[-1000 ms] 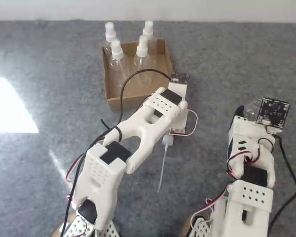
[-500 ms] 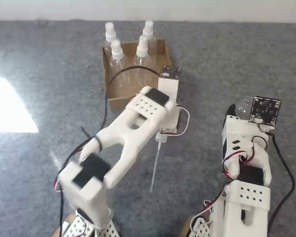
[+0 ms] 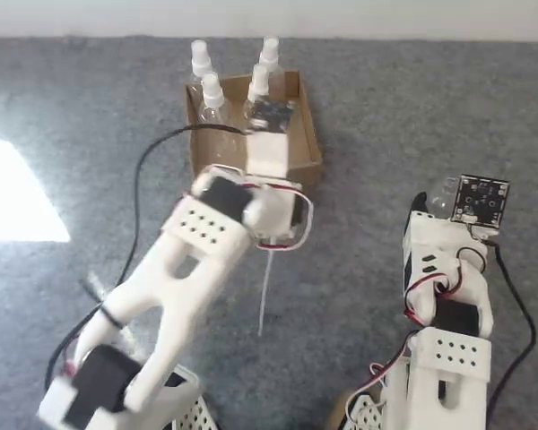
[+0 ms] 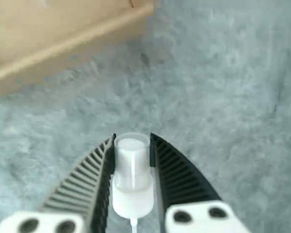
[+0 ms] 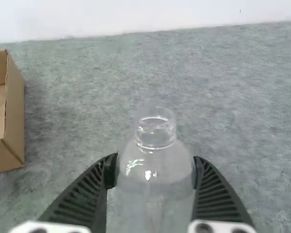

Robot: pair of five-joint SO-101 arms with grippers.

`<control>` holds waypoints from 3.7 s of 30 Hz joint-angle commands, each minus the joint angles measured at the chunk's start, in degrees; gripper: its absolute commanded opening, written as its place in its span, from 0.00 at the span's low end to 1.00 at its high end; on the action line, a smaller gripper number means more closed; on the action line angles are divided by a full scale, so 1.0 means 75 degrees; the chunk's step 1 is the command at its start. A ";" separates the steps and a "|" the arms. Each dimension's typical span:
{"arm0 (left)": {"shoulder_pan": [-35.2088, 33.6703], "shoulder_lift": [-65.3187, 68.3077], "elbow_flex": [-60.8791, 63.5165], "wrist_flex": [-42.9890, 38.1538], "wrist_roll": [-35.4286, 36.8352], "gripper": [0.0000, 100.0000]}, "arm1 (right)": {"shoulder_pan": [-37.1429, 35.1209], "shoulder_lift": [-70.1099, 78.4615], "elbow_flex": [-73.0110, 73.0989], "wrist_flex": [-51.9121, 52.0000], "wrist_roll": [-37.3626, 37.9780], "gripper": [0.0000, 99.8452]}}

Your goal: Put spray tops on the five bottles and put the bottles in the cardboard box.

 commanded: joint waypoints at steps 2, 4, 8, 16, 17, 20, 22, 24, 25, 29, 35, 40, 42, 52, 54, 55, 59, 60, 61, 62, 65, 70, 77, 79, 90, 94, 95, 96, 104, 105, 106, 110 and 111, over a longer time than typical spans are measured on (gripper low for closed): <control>-0.0539 -0.1172 0.0147 -0.0141 -0.0070 0.01 | -0.0627 -0.0545 -0.0551 0.0287 -0.0012 0.11; -0.0563 -0.1477 0.0334 -0.0258 -0.0070 0.01 | -0.0744 -0.0873 -0.0504 0.0545 -0.0012 0.11; -0.0574 -0.2286 0.0932 -0.0680 -0.0070 0.01 | -0.1178 -0.1776 -0.0469 0.1295 0.0000 0.11; -0.0797 -0.3903 0.1823 -0.1043 -0.0070 0.01 | -0.2702 -0.2971 -0.0070 0.2069 0.0949 0.11; -0.0926 -0.4091 0.1858 -0.1043 -0.0070 0.01 | -0.2913 -0.3065 0.0035 0.2069 0.1055 0.11; -0.1430 -0.4548 0.1870 -0.1043 -0.0070 0.01 | -0.3405 -0.3417 0.0293 0.2069 0.1278 0.11; -0.1723 -0.4841 0.1881 -0.1043 -0.0070 0.01 | -0.3628 -0.3698 0.0457 0.2069 0.1395 0.11; -0.1899 -0.5134 0.1975 -0.1043 -0.0047 0.01 | -0.3851 -0.3991 0.0656 0.2081 0.1512 0.11; -0.1934 -0.5298 0.2022 -0.1043 -0.0047 0.01 | -0.3968 -0.4144 0.0750 0.2081 0.1571 0.11; -0.1946 -0.6084 0.2362 -0.1219 -0.0023 0.01 | -0.4519 -0.4800 0.1184 0.2092 0.1758 0.11; -0.1958 -0.7584 0.3382 -0.2028 -0.0023 0.01 | -0.5093 -0.5175 0.1500 0.2116 0.1817 0.11; -0.1958 -0.8791 0.3921 -0.2344 -0.0023 0.01 | -0.5703 -0.5093 0.1524 0.2139 0.1805 0.11; -0.1958 -0.9155 0.4003 -0.2333 -0.0023 0.01 | -0.5808 -0.5093 0.1536 0.2139 0.1477 0.11; -0.2731 -1.0221 0.4202 -0.2755 0.0152 0.01 | -0.6324 -0.5152 0.1664 0.2151 0.0949 0.11; -0.2801 -1.0327 0.4202 -0.2778 0.0434 0.01 | -0.6464 -0.5163 0.1735 0.2139 0.0949 0.12; -0.2825 -1.0397 0.4190 -0.2778 0.0504 0.01 | -0.6511 -0.5163 0.1758 0.2139 0.0926 0.12; -0.2778 -1.0702 0.4190 -0.2778 0.0563 0.01 | -0.6898 -0.5163 0.1887 0.2069 0.0914 0.12; -0.2766 -1.0784 0.4190 -0.2778 0.0563 0.01 | -0.7027 -0.5163 0.1946 0.2010 0.0949 0.12; -0.2766 -1.0889 0.4190 -0.2755 0.0574 0.01 | -0.7121 -0.5163 0.2028 0.1881 0.0961 0.12; -0.2766 -1.1007 0.4202 -0.2743 0.0574 0.01 | -0.7168 -0.5163 0.2122 0.1729 0.0961 0.12; -0.2766 -1.1335 0.4214 -0.2731 0.0586 0.01 | -0.7226 -0.5163 0.2438 0.1225 0.0973 0.11; -0.2719 -1.1897 0.4507 -0.2719 0.0586 0.01 | -0.7226 -0.5163 0.2731 0.0674 0.0985 0.11; -0.1969 -1.2132 0.4741 -0.2719 0.0574 0.01 | -0.7226 -0.5152 0.2731 0.0662 0.0985 0.11; -0.1993 -1.2132 0.4741 -0.2719 0.0574 0.01 | -0.7226 -0.5140 0.2731 0.0686 0.1114 0.11; -0.2004 -1.2132 0.4706 -0.2719 0.0574 0.01 | -0.7695 -0.5081 0.2766 0.0709 0.1887 0.11; -0.2004 -1.2132 0.4566 -0.2602 0.0574 0.01 | -0.7684 -0.5081 0.2766 0.0815 0.1887 0.11; -0.2004 -1.2132 0.4472 -0.2497 0.0574 0.01 | -0.7684 -0.5081 0.2766 0.0815 0.1887 0.11; -0.2004 -1.2132 0.4390 -0.2379 0.0563 0.01 | -0.7684 -0.5081 0.2766 0.0815 0.1887 0.11; -0.2016 -1.2144 0.4214 -0.2227 0.0527 0.01 | -0.7684 -0.5081 0.2766 0.0815 0.1899 0.11; -0.2122 -1.2144 0.4179 -0.2239 0.0527 0.01 | -0.7684 -0.5081 0.2766 0.0815 0.1899 0.11; -0.2297 -1.2144 0.4120 -0.2227 0.0551 0.01 | -0.7684 -0.5081 0.2766 0.0815 0.1899 0.11; -0.2766 -1.2144 0.3886 -0.2192 0.0574 0.01 | -0.7684 -0.5081 0.2766 0.0815 0.1899 0.11; -0.2766 -1.2144 0.3862 -0.2180 0.0574 0.01 | -0.7684 -0.5070 0.2766 0.0826 0.1899 0.11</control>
